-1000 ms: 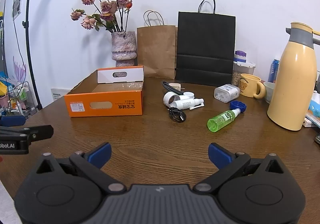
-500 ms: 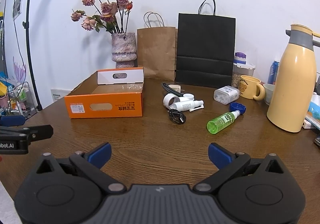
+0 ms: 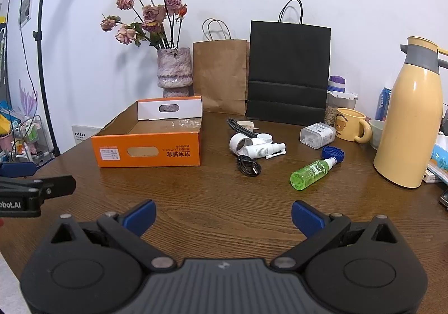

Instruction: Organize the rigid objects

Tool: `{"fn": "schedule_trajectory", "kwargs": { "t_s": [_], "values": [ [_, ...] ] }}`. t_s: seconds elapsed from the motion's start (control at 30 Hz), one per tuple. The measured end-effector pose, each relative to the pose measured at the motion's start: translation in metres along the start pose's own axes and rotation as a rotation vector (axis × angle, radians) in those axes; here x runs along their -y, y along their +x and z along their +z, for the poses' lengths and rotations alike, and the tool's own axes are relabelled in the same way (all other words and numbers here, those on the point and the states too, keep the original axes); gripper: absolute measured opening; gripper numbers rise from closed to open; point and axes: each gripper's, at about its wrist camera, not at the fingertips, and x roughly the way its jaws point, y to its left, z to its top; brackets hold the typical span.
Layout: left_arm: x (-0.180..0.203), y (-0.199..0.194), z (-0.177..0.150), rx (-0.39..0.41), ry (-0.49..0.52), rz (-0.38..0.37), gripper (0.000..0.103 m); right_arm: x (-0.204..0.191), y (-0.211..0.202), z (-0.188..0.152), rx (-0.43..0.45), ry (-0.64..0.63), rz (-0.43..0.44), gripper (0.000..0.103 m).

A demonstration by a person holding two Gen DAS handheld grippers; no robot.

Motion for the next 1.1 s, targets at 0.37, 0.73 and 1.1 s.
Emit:
{"fn": "schedule_trajectory", "kwargs": {
  "t_s": [0.37, 0.73, 1.1],
  "values": [
    [0.000, -0.002, 0.001, 0.005, 0.000, 0.000, 0.103, -0.001, -0.001, 0.003, 0.006, -0.004, -0.002, 0.103],
    [0.001, -0.002, 0.002, 0.007, -0.001, 0.001, 0.103, -0.001, -0.001, 0.003, 0.007, -0.006, -0.003, 0.103],
    [-0.009, 0.017, 0.023, 0.000, -0.022, 0.018, 0.103, 0.006, 0.013, 0.015, -0.001, -0.002, -0.035, 0.103]
  ]
}}
